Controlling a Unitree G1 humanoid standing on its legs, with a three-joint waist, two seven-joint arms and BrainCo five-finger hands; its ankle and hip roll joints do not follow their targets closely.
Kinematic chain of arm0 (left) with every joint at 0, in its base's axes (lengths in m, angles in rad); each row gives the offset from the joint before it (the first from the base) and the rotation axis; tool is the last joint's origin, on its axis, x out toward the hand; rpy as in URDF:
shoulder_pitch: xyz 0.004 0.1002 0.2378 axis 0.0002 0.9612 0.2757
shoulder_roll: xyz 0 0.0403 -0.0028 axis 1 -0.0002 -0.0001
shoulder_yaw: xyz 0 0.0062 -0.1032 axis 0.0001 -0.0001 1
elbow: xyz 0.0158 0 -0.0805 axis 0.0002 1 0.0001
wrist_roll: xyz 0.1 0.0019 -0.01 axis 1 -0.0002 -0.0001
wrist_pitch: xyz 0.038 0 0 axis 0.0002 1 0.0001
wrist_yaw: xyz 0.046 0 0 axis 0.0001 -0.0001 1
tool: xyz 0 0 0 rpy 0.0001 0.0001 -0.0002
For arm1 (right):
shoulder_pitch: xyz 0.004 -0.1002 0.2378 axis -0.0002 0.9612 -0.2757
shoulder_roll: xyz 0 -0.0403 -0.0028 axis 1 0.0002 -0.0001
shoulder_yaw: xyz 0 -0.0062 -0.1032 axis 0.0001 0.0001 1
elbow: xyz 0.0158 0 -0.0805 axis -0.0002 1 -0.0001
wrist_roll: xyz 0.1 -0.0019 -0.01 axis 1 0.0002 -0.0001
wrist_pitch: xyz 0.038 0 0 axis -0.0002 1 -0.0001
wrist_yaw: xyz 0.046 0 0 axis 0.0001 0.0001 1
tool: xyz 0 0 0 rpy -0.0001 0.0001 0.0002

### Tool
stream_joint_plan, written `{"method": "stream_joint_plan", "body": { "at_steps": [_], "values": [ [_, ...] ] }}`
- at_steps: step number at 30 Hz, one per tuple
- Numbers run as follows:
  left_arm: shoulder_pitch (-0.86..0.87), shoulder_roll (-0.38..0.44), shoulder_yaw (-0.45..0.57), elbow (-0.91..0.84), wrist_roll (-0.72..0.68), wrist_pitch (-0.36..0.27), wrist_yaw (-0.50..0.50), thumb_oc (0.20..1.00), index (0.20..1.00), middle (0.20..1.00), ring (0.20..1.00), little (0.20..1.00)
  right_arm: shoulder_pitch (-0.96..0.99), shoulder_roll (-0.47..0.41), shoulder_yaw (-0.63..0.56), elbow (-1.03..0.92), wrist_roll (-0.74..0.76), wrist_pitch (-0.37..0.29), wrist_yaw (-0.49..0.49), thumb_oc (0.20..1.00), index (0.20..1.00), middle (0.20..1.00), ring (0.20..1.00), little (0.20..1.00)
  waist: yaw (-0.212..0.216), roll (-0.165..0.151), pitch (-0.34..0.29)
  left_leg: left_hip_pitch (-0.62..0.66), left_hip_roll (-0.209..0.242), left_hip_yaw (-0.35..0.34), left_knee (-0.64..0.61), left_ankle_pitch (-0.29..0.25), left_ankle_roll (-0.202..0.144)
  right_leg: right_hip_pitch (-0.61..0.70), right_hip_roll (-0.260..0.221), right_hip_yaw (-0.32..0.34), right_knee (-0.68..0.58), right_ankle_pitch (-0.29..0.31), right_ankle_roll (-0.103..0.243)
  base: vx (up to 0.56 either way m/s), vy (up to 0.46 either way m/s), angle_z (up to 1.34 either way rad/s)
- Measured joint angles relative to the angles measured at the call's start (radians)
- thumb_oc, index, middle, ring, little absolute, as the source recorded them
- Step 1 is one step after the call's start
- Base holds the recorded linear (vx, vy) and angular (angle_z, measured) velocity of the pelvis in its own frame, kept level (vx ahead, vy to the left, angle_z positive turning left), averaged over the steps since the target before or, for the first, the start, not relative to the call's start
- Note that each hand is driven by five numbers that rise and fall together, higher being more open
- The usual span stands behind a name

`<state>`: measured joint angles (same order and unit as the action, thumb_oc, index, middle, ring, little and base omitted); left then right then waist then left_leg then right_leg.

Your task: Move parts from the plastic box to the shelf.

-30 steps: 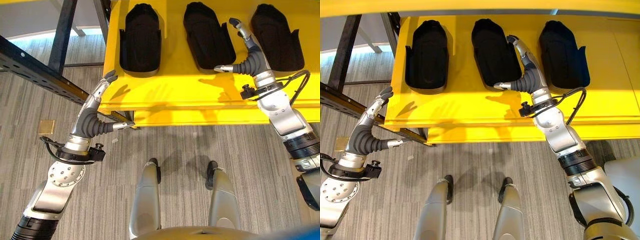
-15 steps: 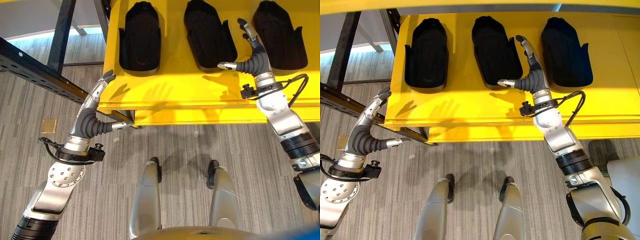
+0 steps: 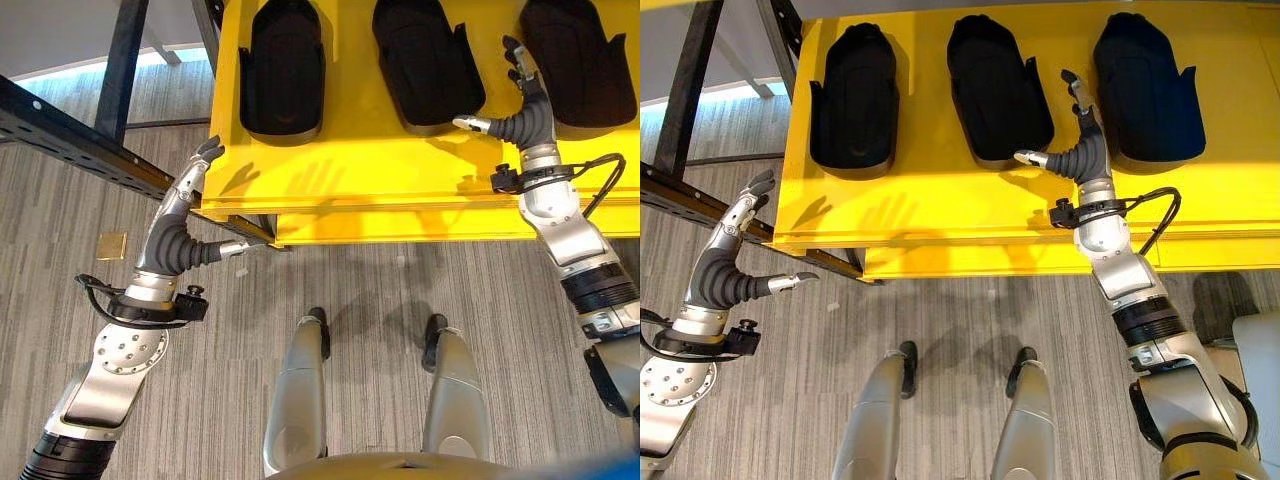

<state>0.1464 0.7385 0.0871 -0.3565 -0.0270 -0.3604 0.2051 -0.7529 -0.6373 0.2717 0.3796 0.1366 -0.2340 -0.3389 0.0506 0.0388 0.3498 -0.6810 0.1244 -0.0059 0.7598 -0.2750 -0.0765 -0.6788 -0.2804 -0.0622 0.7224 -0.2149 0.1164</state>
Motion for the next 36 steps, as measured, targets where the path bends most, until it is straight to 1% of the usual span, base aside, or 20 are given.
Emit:
{"method": "stream_joint_plan", "body": {
  "at_steps": [2,5,9,10,14,20,27,32,36],
  "values": [
    [0.001,0.000,0.000,0.000,0.000,0.000,0.000,1.000,1.000,1.000,1.000,1.000,-0.001,0.001,0.000,0.013,0.009,0.000,-0.002,1.000,1.000,1.000,1.000,1.000,0.003,0.004,0.002,-0.001,-0.001,0.002,0.001,0.000,0.000,-0.005,0.000,0.004,0.003,0.000,0.000,0.00,-0.010,-0.03],
    [0.002,0.000,-0.008,0.004,-0.001,0.000,0.002,1.000,1.000,1.000,1.000,1.000,-0.047,0.033,0.002,0.082,0.041,0.000,-0.019,1.000,1.000,1.000,1.000,1.000,0.003,0.009,0.003,-0.005,-0.001,0.002,0.004,0.001,-0.002,-0.013,0.000,0.008,0.013,-0.001,0.000,0.00,0.000,0.00],
    [0.003,0.000,-0.007,0.004,-0.001,0.000,0.015,1.000,1.000,1.000,1.000,1.000,-0.061,0.041,0.006,0.098,0.051,0.000,-0.019,1.000,1.000,1.000,1.000,1.000,0.008,0.010,0.002,-0.022,-0.002,0.001,0.010,0.002,-0.003,-0.027,0.000,0.008,0.015,-0.001,0.001,0.00,0.000,0.00],
    [0.001,0.000,-0.008,0.004,-0.001,0.000,0.016,1.000,1.000,1.000,1.000,1.000,-0.082,0.045,0.016,0.122,0.063,0.003,-0.018,1.000,1.000,1.000,1.000,1.000,0.011,0.011,0.002,-0.031,-0.002,0.001,0.012,0.003,-0.002,-0.037,-0.001,0.010,0.020,0.000,0.001,0.00,0.000,0.00],
    [0.003,0.004,-0.006,0.004,-0.002,0.000,0.022,1.000,1.000,1.000,1.000,1.000,-0.097,0.045,0.016,0.122,0.078,0.009,-0.018,1.000,1.000,1.000,1.000,1.000,0.024,0.011,0.002,-0.033,-0.003,0.000,0.013,0.004,-0.004,-0.040,-0.001,0.009,0.027,0.000,0.002,0.00,-0.002,0.02],
    [0.010,0.015,-0.006,0.004,-0.004,0.000,0.023,1.000,1.000,1.000,1.000,1.000,-0.116,0.047,0.022,0.162,0.080,0.009,-0.018,1.000,1.000,1.000,1.000,1.000,0.025,0.012,0.001,-0.033,-0.003,-0.001,0.014,0.009,-0.003,-0.039,-0.002,0.010,0.029,0.000,0.001,0.00,0.000,0.00],
    [0.030,0.015,-0.007,0.004,-0.005,0.000,0.023,1.000,1.000,1.000,1.000,1.000,-0.115,0.050,0.034,0.165,0.085,0.010,-0.015,1.000,1.000,1.000,1.000,1.000,0.023,0.013,0.001,-0.033,-0.003,-0.001,0.013,0.011,-0.003,-0.039,-0.002,0.010,0.028,-0.001,0.000,0.00,0.000,0.00],
    [0.029,0.015,-0.007,0.004,-0.006,0.000,0.023,1.000,1.000,1.000,1.000,1.000,-0.111,0.090,0.036,0.189,0.087,0.010,-0.009,1.000,1.000,1.000,1.000,1.000,0.023,0.014,-0.001,-0.033,-0.003,-0.001,0.013,0.012,-0.003,-0.038,-0.002,0.010,0.028,0.000,0.001,0.00,0.000,0.00],
    [0.031,0.015,-0.006,0.004,-0.008,0.000,0.024,1.000,1.000,1.000,1.000,1.000,-0.110,0.090,0.046,0.208,0.090,0.011,-0.004,1.000,1.000,1.000,1.000,1.000,0.022,0.017,-0.002,-0.033,-0.003,-0.001,0.013,0.012,-0.003,-0.038,-0.003,0.010,0.028,-0.001,0.000,0.00,0.000,0.00]
  ]
}}
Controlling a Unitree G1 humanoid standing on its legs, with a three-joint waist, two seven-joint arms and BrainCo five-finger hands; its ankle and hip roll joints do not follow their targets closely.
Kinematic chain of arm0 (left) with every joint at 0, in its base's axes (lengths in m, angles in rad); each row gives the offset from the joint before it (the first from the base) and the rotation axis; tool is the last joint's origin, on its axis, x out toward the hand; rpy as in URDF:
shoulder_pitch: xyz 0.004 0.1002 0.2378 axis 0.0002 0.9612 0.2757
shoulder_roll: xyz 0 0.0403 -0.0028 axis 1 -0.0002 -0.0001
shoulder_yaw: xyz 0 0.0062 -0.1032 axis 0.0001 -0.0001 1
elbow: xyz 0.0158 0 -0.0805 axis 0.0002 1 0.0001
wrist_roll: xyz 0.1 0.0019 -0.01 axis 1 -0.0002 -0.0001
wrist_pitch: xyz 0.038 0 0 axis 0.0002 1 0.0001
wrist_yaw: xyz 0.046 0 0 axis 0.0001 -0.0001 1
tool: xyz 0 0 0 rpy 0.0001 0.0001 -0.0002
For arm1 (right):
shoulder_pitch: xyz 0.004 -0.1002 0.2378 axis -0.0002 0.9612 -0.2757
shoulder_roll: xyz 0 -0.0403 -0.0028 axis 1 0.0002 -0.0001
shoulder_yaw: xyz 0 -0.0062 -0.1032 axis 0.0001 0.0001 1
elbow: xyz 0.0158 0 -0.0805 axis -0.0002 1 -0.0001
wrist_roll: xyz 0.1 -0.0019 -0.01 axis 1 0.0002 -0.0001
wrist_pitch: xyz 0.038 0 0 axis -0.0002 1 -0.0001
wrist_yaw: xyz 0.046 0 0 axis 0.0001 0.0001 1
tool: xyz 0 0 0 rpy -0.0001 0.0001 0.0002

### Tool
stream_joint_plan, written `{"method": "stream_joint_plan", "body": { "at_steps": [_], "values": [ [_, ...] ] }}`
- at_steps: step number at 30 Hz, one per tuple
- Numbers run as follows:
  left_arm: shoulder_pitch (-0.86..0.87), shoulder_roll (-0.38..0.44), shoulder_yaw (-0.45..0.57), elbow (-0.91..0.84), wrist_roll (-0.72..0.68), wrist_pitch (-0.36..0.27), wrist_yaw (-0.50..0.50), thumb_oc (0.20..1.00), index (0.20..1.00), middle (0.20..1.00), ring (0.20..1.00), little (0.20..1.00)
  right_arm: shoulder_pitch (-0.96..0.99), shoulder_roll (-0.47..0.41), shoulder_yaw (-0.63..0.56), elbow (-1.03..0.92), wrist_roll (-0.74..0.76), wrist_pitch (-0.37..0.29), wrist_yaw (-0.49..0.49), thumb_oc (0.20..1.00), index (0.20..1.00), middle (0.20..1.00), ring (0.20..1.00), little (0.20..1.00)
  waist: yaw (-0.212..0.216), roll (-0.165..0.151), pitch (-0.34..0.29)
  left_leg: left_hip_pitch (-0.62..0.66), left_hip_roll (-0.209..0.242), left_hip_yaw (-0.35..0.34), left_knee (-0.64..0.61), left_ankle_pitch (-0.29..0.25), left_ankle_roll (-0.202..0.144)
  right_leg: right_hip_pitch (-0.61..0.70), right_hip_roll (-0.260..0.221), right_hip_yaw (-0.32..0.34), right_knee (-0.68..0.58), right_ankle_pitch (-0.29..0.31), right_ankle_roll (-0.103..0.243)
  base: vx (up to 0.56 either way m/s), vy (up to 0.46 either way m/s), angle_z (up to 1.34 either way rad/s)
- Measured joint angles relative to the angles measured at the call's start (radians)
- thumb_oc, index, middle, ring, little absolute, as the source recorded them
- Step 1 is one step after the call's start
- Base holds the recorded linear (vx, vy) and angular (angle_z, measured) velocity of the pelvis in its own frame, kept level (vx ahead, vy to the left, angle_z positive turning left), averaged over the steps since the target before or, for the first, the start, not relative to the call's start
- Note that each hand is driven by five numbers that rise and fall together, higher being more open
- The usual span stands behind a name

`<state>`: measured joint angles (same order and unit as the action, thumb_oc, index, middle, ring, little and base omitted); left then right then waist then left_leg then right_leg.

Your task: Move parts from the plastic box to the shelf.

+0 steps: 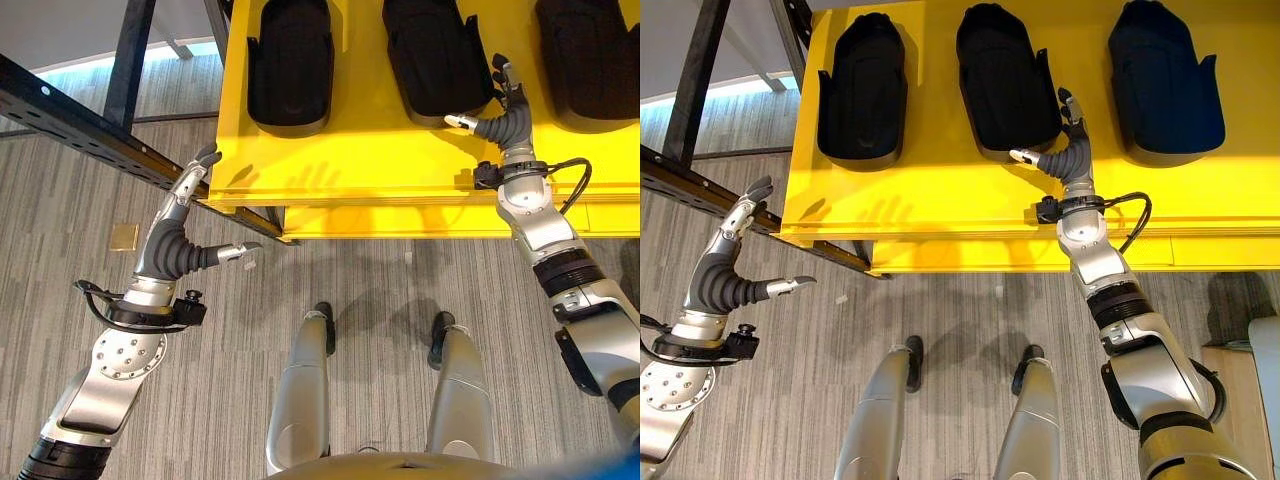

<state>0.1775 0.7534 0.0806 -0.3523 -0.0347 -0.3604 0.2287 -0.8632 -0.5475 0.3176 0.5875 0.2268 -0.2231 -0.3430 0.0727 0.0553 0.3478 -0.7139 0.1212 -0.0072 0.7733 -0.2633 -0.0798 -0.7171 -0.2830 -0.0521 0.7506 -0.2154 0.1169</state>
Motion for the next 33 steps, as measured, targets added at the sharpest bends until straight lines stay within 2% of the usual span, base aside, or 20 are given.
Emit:
{"method": "stream_joint_plan", "body": {
  "at_steps": [9,33],
  "values": [
    [-0.001,0.000,0.000,0.000,-0.021,0.000,0.001,1.000,1.000,1.000,1.000,1.000,0.018,0.036,0.008,0.001,0.029,0.000,0.016,1.000,1.000,1.000,1.000,1.000,-0.002,0.011,-0.008,0.000,0.000,-0.001,0.000,0.000,0.000,0.000,0.001,0.000,0.000,0.000,0.000,0.00,0.000,0.00],
    [0.003,0.000,0.000,0.000,-0.021,0.000,0.018,1.000,1.000,1.000,1.000,1.000,0.055,0.060,0.007,-0.019,0.036,-0.001,0.019,1.000,1.000,1.000,1.000,1.000,-0.007,0.007,-0.014,-0.002,0.000,-0.002,0.002,0.000,0.000,0.000,0.001,0.000,0.000,0.000,-0.001,0.00,0.000,0.00]
  ]
}}
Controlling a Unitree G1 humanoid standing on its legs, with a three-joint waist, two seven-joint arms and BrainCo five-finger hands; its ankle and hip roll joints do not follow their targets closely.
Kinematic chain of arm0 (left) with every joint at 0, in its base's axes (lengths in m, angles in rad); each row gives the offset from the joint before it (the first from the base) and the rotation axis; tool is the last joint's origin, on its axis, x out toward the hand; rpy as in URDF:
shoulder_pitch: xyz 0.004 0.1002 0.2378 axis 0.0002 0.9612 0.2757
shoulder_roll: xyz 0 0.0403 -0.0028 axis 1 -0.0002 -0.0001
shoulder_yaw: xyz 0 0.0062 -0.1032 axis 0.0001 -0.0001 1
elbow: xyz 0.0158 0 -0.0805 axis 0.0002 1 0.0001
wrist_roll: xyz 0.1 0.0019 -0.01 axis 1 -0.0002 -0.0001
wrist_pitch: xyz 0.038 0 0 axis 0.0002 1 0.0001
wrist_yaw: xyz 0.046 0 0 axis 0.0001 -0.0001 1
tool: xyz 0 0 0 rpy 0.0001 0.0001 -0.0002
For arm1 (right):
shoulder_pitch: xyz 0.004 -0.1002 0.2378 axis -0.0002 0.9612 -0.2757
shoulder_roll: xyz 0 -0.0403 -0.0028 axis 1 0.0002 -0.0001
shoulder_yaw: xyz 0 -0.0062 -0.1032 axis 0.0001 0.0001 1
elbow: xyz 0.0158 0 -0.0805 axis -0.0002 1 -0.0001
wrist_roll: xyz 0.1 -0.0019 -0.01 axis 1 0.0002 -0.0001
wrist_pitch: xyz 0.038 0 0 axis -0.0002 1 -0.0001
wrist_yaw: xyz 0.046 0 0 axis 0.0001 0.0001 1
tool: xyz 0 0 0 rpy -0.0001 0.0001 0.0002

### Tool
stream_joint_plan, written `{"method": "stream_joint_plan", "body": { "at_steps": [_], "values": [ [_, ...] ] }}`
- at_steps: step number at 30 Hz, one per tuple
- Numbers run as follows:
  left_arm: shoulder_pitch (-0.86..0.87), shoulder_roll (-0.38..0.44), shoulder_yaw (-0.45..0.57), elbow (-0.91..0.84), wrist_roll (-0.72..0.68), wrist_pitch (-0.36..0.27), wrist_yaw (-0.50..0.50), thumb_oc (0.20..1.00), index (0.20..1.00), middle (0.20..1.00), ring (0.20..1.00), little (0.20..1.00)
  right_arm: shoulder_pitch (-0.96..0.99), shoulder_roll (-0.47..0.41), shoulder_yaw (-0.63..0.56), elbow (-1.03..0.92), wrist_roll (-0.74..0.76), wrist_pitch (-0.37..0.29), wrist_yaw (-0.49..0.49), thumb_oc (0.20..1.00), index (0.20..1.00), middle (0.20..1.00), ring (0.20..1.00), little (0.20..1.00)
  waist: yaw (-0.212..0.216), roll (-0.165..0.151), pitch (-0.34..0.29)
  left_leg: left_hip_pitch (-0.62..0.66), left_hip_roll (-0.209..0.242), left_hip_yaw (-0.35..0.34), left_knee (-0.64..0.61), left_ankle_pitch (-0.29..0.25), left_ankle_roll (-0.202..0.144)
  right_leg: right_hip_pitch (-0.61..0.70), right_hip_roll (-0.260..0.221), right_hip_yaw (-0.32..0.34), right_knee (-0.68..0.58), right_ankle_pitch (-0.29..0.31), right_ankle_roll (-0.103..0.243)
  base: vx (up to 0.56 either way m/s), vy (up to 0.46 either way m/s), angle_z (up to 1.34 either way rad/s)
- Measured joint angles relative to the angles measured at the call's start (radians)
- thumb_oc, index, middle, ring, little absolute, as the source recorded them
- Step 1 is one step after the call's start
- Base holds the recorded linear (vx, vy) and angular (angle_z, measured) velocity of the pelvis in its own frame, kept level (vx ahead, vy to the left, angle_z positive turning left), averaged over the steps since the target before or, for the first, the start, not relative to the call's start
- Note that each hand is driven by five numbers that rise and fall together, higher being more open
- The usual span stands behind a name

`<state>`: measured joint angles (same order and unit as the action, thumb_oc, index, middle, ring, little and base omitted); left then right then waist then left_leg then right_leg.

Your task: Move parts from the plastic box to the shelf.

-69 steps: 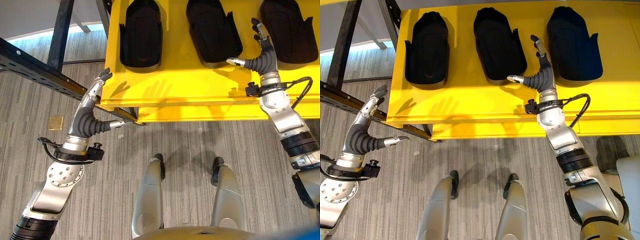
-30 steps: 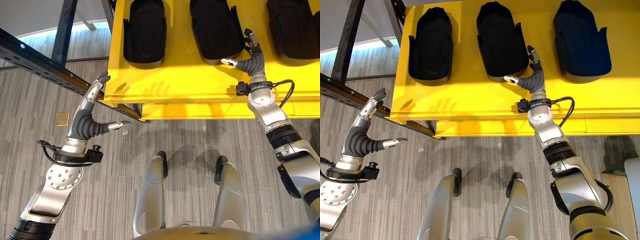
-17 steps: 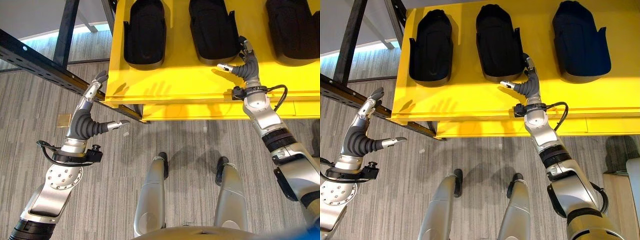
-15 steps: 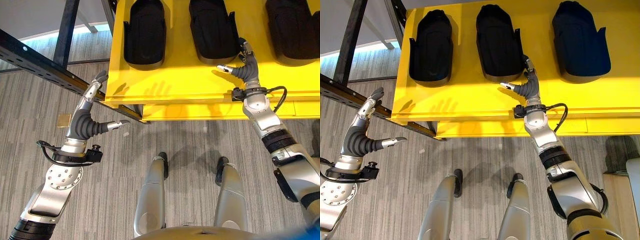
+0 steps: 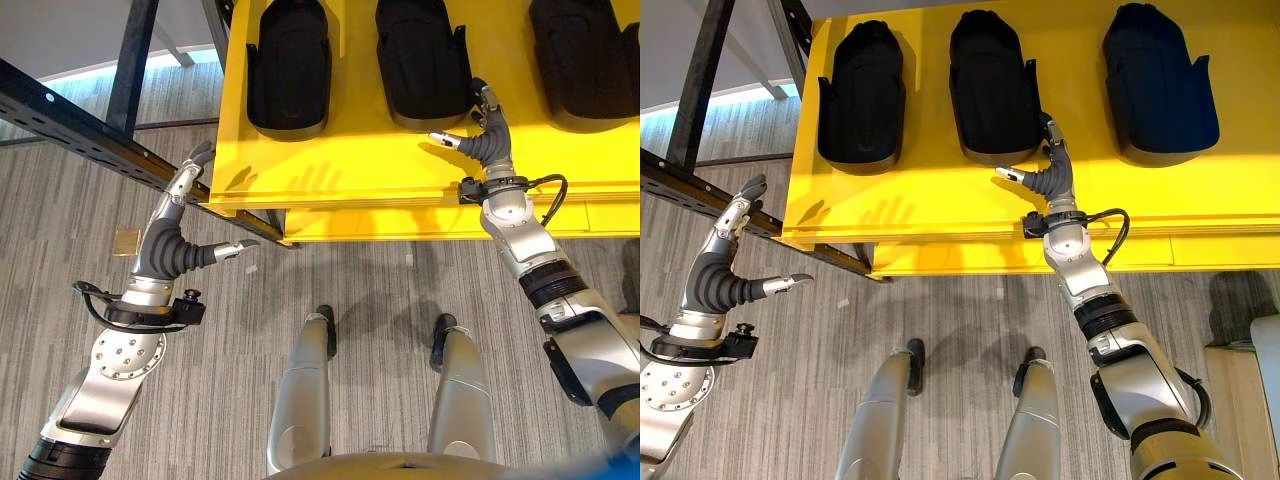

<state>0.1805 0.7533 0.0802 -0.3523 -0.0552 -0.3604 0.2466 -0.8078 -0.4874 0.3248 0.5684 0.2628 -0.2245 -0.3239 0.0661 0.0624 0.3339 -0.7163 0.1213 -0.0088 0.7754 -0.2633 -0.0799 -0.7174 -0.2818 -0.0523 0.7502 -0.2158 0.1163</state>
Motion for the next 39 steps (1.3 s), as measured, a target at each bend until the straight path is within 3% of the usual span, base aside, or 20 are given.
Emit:
{"method": "stream_joint_plan", "body": {
  "at_steps": [11,27,30,34,36,39],
  "values": [
    [0.003,0.000,0.000,0.000,0.001,0.000,0.001,1.000,1.000,1.000,1.000,1.000,0.051,0.003,-0.002,-0.042,-0.013,-0.001,-0.003,1.000,1.000,1.000,1.000,1.000,-0.008,-0.010,-0.005,0.000,0.000,-0.001,0.002,0.000,0.000,0.000,0.001,0.000,0.001,0.000,0.000,0.00,0.000,0.00],
    [0.001,-0.003,-0.007,0.005,0.007,0.000,-0.002,1.000,1.000,1.000,1.000,1.000,0.244,-0.084,-0.093,-0.358,-0.132,-0.002,-0.026,1.000,1.000,1.000,1.000,1.000,-0.049,-0.017,-0.010,0.092,0.010,0.003,-0.046,0.000,0.005,0.084,0.007,-0.001,-0.039,0.002,-0.001,0.01,-0.011,-0.01],
    [0.006,-0.047,-0.016,0.026,-0.016,0.000,-0.030,1.000,1.000,1.000,1.000,1.000,0.310,-0.080,-0.107,-0.399,-0.132,-0.024,-0.007,1.000,1.000,1.000,1.000,1.000,-0.055,-0.021,-0.015,0.164,0.025,0.015,-0.094,0.001,0.000,0.147,0.026,-0.001,-0.087,0.008,-0.001,0.09,-0.066,-0.18],
    [0.013,-0.165,-0.055,0.066,-0.174,0.000,-0.095,1.000,1.000,1.000,1.000,1.000,0.515,-0.062,-0.171,-0.476,-0.131,-0.044,0.044,1.000,1.000,1.000,1.000,1.000,-0.063,-0.028,-0.038,0.357,0.051,0.029,-0.258,0.044,-0.025,0.328,0.057,-0.023,-0.226,0.036,-0.001,0.16,-0.099,-0.08],
    [0.047,-0.157,-0.049,0.070,-0.213,0.000,-0.112,1.000,1.000,1.000,1.000,1.000,0.570,-0.063,-0.178,-0.487,-0.128,-0.054,0.062,1.000,1.000,1.000,1.000,1.000,-0.068,-0.034,-0.077,0.399,0.064,0.036,-0.312,0.054,-0.033,0.358,0.075,-0.029,-0.268,0.041,-0.009,0.19,-0.087,-0.13],
    [0.109,-0.218,-0.041,0.072,-0.331,0.000,-0.168,1.000,1.000,1.000,1.000,1.000,0.723,-0.062,-0.230,-0.590,-0.097,-0.067,0.133,1.000,1.000,1.000,1.000,1.000,-0.083,-0.032,-0.103,0.555,0.086,0.057,-0.467,0.104,-0.046,0.493,0.107,-0.049,-0.384,0.066,-0.018,0.14,-0.102,-0.08]
  ]
}}
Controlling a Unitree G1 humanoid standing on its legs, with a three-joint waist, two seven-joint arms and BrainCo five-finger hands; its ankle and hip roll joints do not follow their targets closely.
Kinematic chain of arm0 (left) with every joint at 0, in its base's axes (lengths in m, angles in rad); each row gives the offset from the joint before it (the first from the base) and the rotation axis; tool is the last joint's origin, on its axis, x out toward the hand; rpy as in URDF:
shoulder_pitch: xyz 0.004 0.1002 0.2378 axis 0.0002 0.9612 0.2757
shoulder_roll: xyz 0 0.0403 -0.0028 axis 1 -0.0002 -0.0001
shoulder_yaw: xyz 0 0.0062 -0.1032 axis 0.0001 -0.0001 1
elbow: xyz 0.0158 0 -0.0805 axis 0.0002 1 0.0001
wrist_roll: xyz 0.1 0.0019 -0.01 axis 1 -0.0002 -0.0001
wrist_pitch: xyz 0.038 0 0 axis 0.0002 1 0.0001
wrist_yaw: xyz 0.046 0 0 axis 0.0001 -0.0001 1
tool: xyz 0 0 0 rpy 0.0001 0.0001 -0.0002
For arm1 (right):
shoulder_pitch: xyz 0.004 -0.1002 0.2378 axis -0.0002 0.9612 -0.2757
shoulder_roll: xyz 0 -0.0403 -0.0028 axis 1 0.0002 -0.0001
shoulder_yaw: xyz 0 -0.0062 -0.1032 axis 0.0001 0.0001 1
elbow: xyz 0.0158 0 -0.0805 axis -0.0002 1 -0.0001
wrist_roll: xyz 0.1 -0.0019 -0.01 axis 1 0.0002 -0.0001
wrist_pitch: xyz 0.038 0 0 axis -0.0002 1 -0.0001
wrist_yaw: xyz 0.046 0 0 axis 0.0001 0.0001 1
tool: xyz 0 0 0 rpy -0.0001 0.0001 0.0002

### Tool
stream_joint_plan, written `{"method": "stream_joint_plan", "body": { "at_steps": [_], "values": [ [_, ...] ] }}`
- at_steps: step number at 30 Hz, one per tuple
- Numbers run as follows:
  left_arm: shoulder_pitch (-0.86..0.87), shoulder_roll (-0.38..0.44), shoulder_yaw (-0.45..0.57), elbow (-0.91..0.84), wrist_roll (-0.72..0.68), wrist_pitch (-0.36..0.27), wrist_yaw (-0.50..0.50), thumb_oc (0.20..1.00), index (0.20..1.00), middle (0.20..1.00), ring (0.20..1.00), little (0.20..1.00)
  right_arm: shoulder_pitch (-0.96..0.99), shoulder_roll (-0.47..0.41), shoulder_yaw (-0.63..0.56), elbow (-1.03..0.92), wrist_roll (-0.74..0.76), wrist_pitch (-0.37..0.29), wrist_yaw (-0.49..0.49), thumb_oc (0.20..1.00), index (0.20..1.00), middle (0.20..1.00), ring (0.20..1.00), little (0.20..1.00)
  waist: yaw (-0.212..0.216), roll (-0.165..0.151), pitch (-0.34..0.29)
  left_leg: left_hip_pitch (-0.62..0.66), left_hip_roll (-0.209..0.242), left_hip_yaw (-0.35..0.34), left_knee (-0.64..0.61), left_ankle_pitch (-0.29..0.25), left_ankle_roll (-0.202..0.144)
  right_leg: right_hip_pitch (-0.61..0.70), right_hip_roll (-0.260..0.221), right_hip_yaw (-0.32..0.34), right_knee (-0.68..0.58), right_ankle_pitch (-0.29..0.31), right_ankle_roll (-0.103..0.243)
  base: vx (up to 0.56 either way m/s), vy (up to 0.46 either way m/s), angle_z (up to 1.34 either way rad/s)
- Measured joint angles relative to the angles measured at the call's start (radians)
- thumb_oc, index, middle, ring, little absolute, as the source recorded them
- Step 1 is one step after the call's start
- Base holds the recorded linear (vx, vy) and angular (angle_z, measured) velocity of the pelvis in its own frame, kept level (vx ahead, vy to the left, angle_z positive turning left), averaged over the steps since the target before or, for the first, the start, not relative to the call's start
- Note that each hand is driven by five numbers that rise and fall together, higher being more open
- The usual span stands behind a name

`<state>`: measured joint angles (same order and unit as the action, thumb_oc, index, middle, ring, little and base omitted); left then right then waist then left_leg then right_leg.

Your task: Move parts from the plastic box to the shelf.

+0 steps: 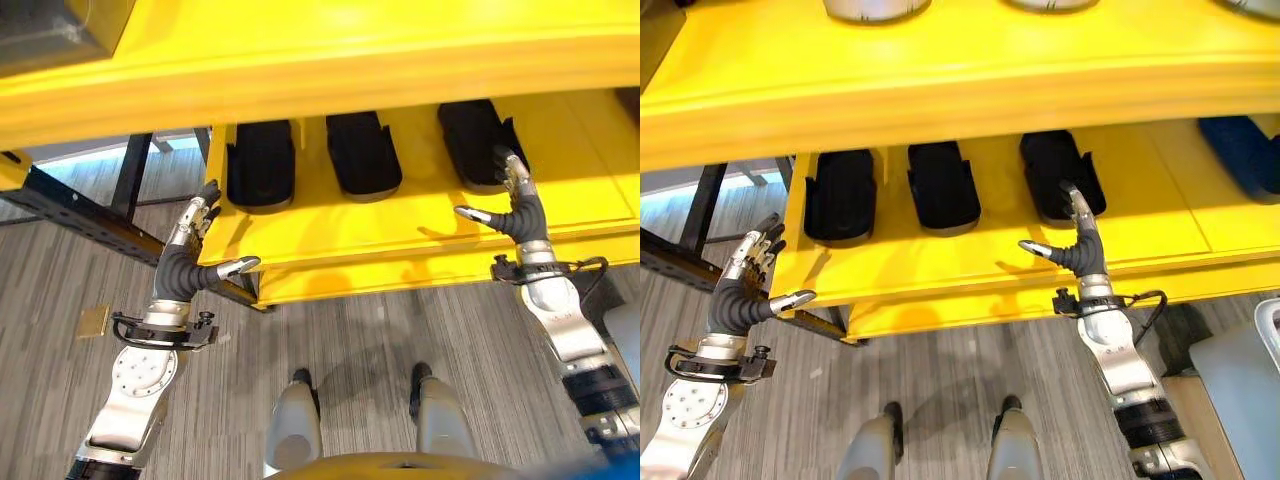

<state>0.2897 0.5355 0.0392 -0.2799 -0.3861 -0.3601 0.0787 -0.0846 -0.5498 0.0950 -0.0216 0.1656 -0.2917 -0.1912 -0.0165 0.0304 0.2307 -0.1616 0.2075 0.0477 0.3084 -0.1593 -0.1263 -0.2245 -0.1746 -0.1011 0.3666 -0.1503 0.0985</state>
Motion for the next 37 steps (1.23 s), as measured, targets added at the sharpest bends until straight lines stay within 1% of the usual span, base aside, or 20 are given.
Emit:
{"method": "stream_joint_plan", "body": {
  "at_steps": [3,4,6,7,9,12,13,14,15,17,18,20,21,22,23,24,26,27,29,37],
  "values": [
    [0.092,-0.068,0.007,0.001,-0.096,0.001,-0.058,1.000,1.000,1.000,1.000,1.000,0.195,-0.012,-0.071,-0.064,0.017,-0.022,0.069,1.000,1.000,1.000,1.000,1.000,-0.024,0.000,-0.037,0.145,0.028,0.017,-0.155,0.048,-0.007,0.117,0.033,-0.019,-0.092,0.008,-0.008,0.13,-0.139,-0.05],
    [0.148,-0.091,0.010,0.000,-0.125,0.002,-0.086,1.000,1.000,1.000,1.000,1.000,0.301,-0.006,-0.108,-0.077,0.036,-0.023,0.098,1.000,1.000,1.000,1.000,1.000,-0.030,0.005,-0.070,0.185,0.044,0.025,-0.195,0.058,-0.004,0.147,0.055,-0.021,-0.119,0.009,-0.010,0.06,-0.146,-0.08],
    [0.228,-0.140,0.032,0.000,-0.179,0.004,-0.126,1.000,1.000,1.000,1.000,1.000,0.427,0.000,-0.176,-0.092,0.079,-0.024,0.137,1.000,1.000,1.000,1.000,1.000,-0.037,0.013,-0.108,0.214,0.060,0.024,-0.210,0.066,0.004,0.182,0.079,-0.019,-0.154,0.009,-0.014,0.04,-0.161,-0.11],
    [0.247,-0.149,0.030,0.022,-0.216,0.010,-0.165,1.000,1.000,1.000,1.000,1.000,0.457,-0.015,-0.224,-0.107,0.088,-0.024,0.153,1.000,1.000,1.000,1.000,1.000,-0.049,0.032,-0.128,0.218,0.079,0.012,-0.223,0.082,0.014,0.201,0.104,-0.027,-0.186,0.019,-0.029,0.02,-0.163,-0.06],
    [0.249,-0.161,0.030,0.033,-0.237,0.015,-0.187,1.000,1.000,1.000,1.000,1.000,0.462,-0.009,-0.241,-0.121,0.107,-0.028,0.172,1.000,1.000,1.000,1.000,1.000,-0.048,0.041,-0.133,0.216,0.087,0.006,-0.225,0.096,0.003,0.211,0.113,-0.034,-0.204,0.025,-0.034,-0.01,-0.096,0.15],
    [0.242,-0.176,-0.004,0.081,-0.276,0.037,-0.234,1.000,1.000,1.000,1.000,1.000,0.459,-0.013,-0.227,-0.124,0.159,-0.033,0.214,1.000,1.000,1.000,1.000,1.000,-0.036,0.058,-0.143,0.194,0.090,-0.015,-0.229,0.148,-0.007,0.244,0.122,-0.070,-0.254,0.045,-0.046,-0.04,-0.071,0.33],
    [0.237,-0.185,-0.016,0.100,-0.295,0.044,-0.245,1.000,1.000,1.000,1.000,1.000,0.466,-0.012,-0.219,-0.132,0.173,-0.033,0.224,1.000,1.000,1.000,1.000,1.000,-0.042,0.059,-0.144,0.181,0.084,-0.011,-0.219,0.168,-0.014,0.260,0.120,-0.091,-0.275,0.048,-0.045,-0.04,-0.028,0.48],
    [0.239,-0.191,-0.020,0.111,-0.303,0.049,-0.248,1.000,1.000,1.000,1.000,1.000,0.473,-0.012,-0.207,-0.136,0.179,-0.032,0.230,1.000,1.000,1.000,1.000,1.000,-0.049,0.054,-0.141,0.181,0.080,-0.008,-0.217,0.181,-0.007,0.266,0.116,-0.101,-0.292,0.058,-0.051,-0.03,-0.012,0.33],
    [0.246,-0.195,-0.023,0.112,-0.302,0.053,-0.249,1.000,1.000,1.000,1.000,1.000,0.467,-0.010,-0.172,-0.135,0.186,-0.030,0.241,1.000,1.000,1.000,1.000,1.000,-0.033,0.040,-0.135,0.185,0.071,-0.016,-0.218,0.197,0.006,0.267,0.108,-0.094,-0.297,0.063,-0.054,0.00,0.000,0.00],
    [0.249,-0.213,-0.037,0.125,-0.313,0.066,-0.255,1.000,1.000,1.000,1.000,1.000,0.459,-0.004,-0.138,-0.135,0.207,-0.029,0.270,1.000,1.000,1.000,1.000,1.000,-0.012,0.041,-0.134,0.185,0.051,-0.055,-0.216,0.220,0.019,0.269,0.100,-0.083,-0.298,0.060,-0.053,0.02,0.032,-0.05],
    [0.235,-0.233,-0.053,0.137,-0.321,0.070,-0.258,1.000,1.000,1.000,1.000,1.000,0.455,0.000,-0.126,-0.136,0.221,-0.026,0.275,1.000,1.000,1.000,1.000,1.000,-0.019,0.046,-0.136,0.186,0.035,-0.057,-0.224,0.220,0.021,0.274,0.080,-0.089,-0.297,0.059,-0.049,0.03,0.106,0.24],
    [0.209,-0.239,-0.068,0.139,-0.342,0.074,-0.274,1.000,1.000,1.000,1.000,1.000,0.457,0.016,-0.118,-0.137,0.245,-0.017,0.291,1.000,1.000,1.000,1.000,1.000,-0.034,0.055,-0.138,0.185,0.032,-0.023,-0.255,0.194,0.039,0.272,0.066,-0.105,-0.297,0.065,-0.033,0.03,0.149,0.27],
    [0.187,-0.238,-0.076,0.148,-0.352,0.079,-0.273,1.000,1.000,1.000,1.000,1.000,0.452,0.036,-0.110,-0.135,0.256,-0.009,0.291,1.000,1.000,1.000,1.000,1.000,-0.033,0.056,-0.139,0.209,0.026,-0.004,-0.297,0.191,0.039,0.279,0.065,-0.105,-0.299,0.083,-0.022,0.01,0.119,0.16],
    [0.164,-0.237,-0.091,0.151,-0.363,0.087,-0.273,1.000,1.000,1.000,1.000,1.000,0.448,0.040,-0.078,-0.130,0.257,-0.007,0.296,1.000,1.000,1.000,1.000,1.000,-0.043,0.060,-0.146,0.233,0.018,0.001,-0.351,0.168,0.019,0.278,0.060,-0.109,-0.300,0.087,-0.003,0.00,0.123,0.08],
    [0.156,-0.237,-0.097,0.155,-0.371,0.088,-0.272,1.000,1.000,1.000,1.000,1.000,0.448,0.045,-0.063,-0.125,0.257,-0.005,0.298,1.000,1.000,1.000,1.000,1.000,-0.045,0.052,-0.149,0.238,0.004,0.004,-0.360,0.172,0.017,0.279,0.046,-0.106,-0.303,0.092,0.004,-0.01,0.128,-0.07],
    [0.130,-0.218,-0.102,0.180,-0.375,0.090,-0.268,1.000,1.000,1.000,1.000,1.000,0.425,0.075,-0.006,-0.076,0.256,0.007,0.297,1.000,1.000,1.000,1.000,1.000,-0.046,0.015,-0.168,0.249,-0.044,0.026,-0.380,0.176,0.022,0.291,-0.002,-0.089,-0.356,0.125,0.036,-0.03,0.170,-0.15],
    [0.110,-0.186,-0.107,0.196,-0.370,0.092,-0.256,1.000,1.000,1.000,1.000,1.000,0.413,0.102,0.026,-0.056,0.257,0.021,0.295,1.000,1.000,1.000,1.000,1.000,-0.056,-0.017,-0.180,0.255,-0.087,0.033,-0.390,0.181,0.032,0.297,-0.030,-0.073,-0.399,0.162,0.049,-0.03,0.138,-0.16],
    [0.084,-0.190,-0.108,0.213,-0.366,0.090,-0.240,1.000,1.000,1.000,1.000,1.000,0.384,0.118,0.050,-0.032,0.268,0.024,0.289,1.000,1.000,1.000,1.000,1.000,-0.042,-0.024,-0.181,0.258,-0.093,0.046,-0.398,0.179,0.041,0.301,-0.040,-0.062,-0.409,0.167,0.056,0.00,0.076,-0.20],
    [0.041,-0.203,-0.118,0.256,-0.348,0.091,-0.216,1.000,1.000,1.000,1.000,1.000,0.350,0.124,0.104,0.001,0.283,0.041,0.287,1.000,1.000,1.000,1.000,1.000,-0.044,-0.040,-0.186,0.264,-0.110,0.057,-0.399,0.178,0.047,0.308,-0.057,-0.052,-0.429,0.181,0.067,0.01,0.068,-0.17],
    [0.042,-0.213,-0.119,0.265,-0.331,0.091,-0.182,1.000,1.000,1.000,1.000,1.000,0.324,0.123,0.113,0.007,0.284,0.047,0.267,1.000,1.000,1.000,1.000,1.000,-0.046,-0.047,-0.181,0.296,-0.102,0.084,-0.400,0.168,0.045,0.334,-0.040,-0.030,-0.457,0.188,0.065,0.02,0.017,-0.09]
  ]
}}
